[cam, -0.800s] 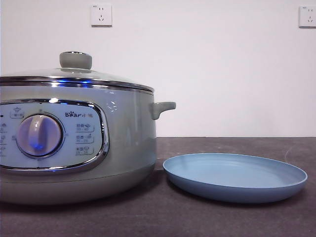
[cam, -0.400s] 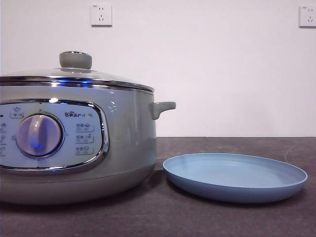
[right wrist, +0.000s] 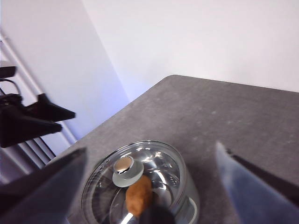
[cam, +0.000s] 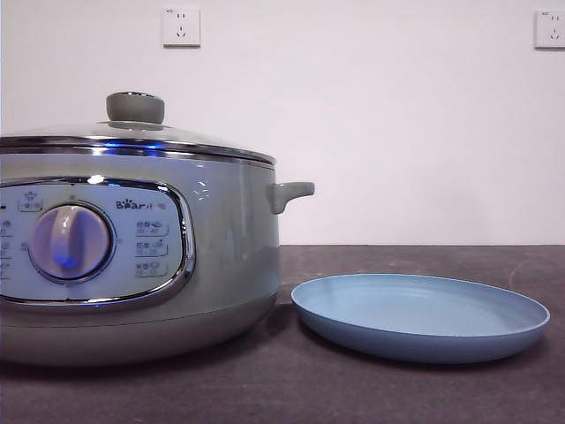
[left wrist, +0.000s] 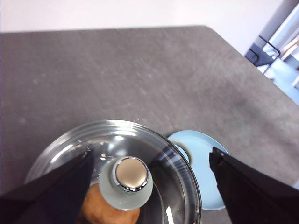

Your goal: Take the potato out from the steamer,put the potato on the plate,close the lid

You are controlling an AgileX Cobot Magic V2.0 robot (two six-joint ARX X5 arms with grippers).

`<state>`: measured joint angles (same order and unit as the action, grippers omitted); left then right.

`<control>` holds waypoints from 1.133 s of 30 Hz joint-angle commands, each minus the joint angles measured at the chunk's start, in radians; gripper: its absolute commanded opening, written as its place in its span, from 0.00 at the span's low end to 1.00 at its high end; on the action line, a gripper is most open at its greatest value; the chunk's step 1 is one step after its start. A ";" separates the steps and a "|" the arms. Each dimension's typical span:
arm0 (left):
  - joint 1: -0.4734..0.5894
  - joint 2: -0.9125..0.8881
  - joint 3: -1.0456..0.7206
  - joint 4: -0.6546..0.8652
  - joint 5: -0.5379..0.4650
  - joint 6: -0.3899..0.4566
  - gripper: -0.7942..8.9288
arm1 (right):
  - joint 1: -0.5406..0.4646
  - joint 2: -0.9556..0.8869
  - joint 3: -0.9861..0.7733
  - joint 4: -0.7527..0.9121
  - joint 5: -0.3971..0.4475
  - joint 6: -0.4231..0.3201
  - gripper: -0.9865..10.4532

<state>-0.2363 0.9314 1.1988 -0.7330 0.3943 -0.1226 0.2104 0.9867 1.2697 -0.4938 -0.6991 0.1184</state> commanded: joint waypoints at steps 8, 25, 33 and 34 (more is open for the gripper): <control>-0.085 0.140 0.002 -0.003 -0.028 0.023 0.50 | 0.013 -0.001 0.004 0.006 0.003 -0.007 0.58; -0.219 0.345 0.002 -0.031 -0.311 0.078 0.50 | 0.013 -0.001 0.004 -0.006 0.003 -0.006 0.58; -0.235 0.407 0.002 -0.030 -0.379 0.098 0.50 | 0.013 -0.001 0.004 -0.006 0.002 -0.006 0.58; -0.235 0.409 0.002 -0.030 -0.379 0.098 0.50 | 0.013 -0.001 0.004 -0.006 0.002 -0.006 0.58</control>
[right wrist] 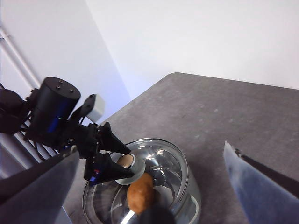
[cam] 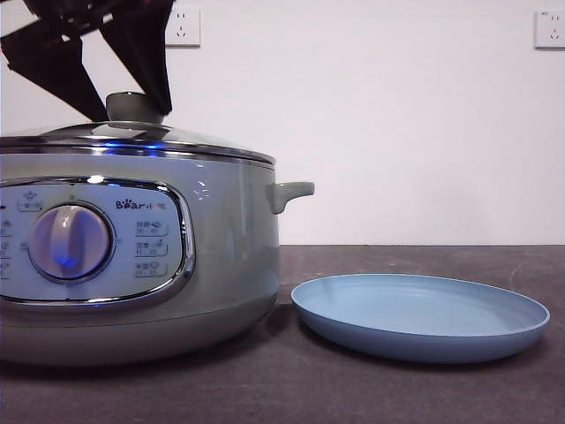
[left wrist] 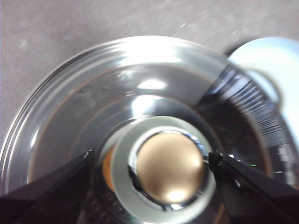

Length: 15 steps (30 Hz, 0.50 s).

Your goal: Take the potato out from the steamer,put the potato on the plate,close the lid

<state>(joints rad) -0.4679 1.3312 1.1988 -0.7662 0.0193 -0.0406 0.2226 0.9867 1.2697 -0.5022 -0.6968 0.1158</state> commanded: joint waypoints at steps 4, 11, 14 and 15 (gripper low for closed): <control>-0.004 0.009 0.002 0.018 -0.004 0.020 0.41 | 0.001 -0.001 0.004 0.002 0.000 -0.004 0.58; -0.004 0.009 0.002 0.029 -0.003 0.045 0.07 | 0.001 -0.001 0.004 0.002 0.000 -0.004 0.58; -0.004 0.007 0.002 0.034 -0.003 0.045 0.07 | 0.001 -0.001 0.004 0.002 0.000 -0.004 0.58; -0.004 0.005 0.003 0.040 -0.003 0.045 0.07 | 0.001 -0.001 0.004 0.002 0.000 -0.004 0.58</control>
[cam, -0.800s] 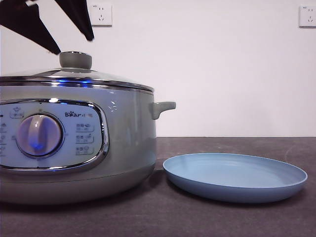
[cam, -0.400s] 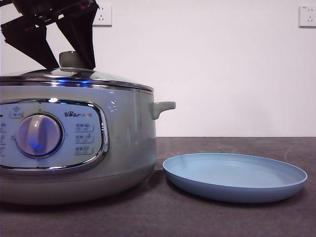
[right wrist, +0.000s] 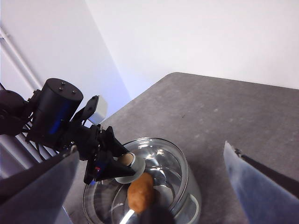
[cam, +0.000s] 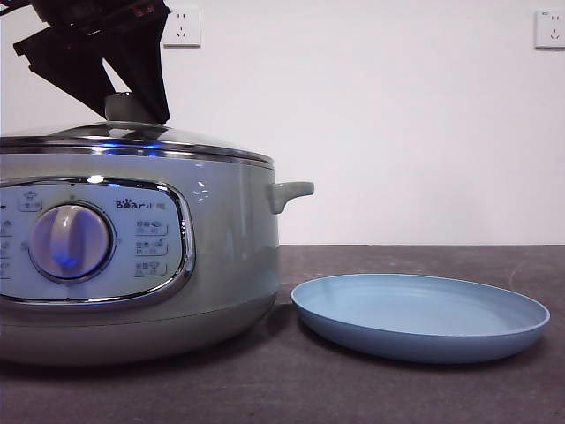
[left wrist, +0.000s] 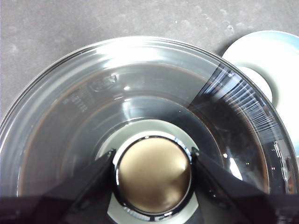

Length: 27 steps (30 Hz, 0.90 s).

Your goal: Take the potato out from the steamer,put the potato on the plate,close the lid

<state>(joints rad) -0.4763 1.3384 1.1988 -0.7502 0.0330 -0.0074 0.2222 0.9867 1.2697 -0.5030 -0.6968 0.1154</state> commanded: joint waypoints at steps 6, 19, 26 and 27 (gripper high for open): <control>0.005 -0.043 0.042 0.031 -0.005 0.013 0.07 | 0.003 -0.001 0.004 0.002 0.000 -0.004 0.58; 0.005 -0.348 0.174 0.063 0.002 0.013 0.07 | 0.148 0.013 0.005 0.003 0.143 -0.039 0.58; 0.005 -0.563 0.177 0.082 -0.005 0.012 0.07 | 0.263 0.115 0.031 -0.002 0.158 -0.061 0.58; 0.005 -0.587 0.177 0.082 -0.005 0.013 0.07 | 0.279 0.135 0.042 -0.004 0.158 -0.062 0.58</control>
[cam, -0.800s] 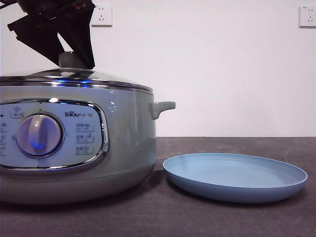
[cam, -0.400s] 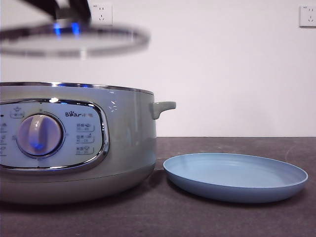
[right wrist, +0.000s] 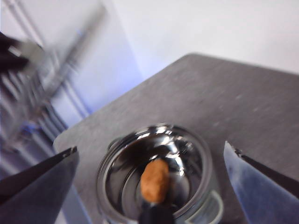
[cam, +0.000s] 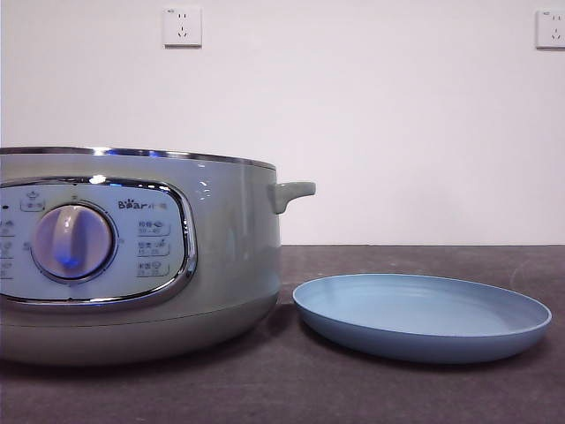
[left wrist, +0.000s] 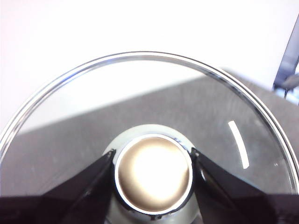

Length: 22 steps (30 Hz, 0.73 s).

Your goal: Take the potato out from the steamer,put the potato on the plate,close the lid

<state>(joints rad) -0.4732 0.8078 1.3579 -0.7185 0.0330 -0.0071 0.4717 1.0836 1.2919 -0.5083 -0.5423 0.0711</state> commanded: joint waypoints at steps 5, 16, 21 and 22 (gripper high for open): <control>0.002 -0.173 0.018 0.039 -0.006 0.012 0.07 | 0.132 0.179 0.130 -0.037 0.088 -0.051 0.58; 0.002 -0.291 0.018 -0.005 -0.112 0.012 0.07 | 0.346 0.561 0.545 -0.250 0.252 -0.150 0.58; 0.002 -0.310 0.045 -0.035 -0.113 0.012 0.07 | 0.408 0.717 0.679 -0.314 0.367 -0.178 0.57; 0.002 -0.310 0.069 -0.054 -0.111 0.012 0.07 | 0.414 0.761 0.706 -0.333 0.371 -0.179 0.57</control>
<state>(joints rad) -0.4732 0.5087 1.4021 -0.8284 -0.0788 -0.0071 0.8825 1.8236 1.9984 -0.8375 -0.1787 -0.0956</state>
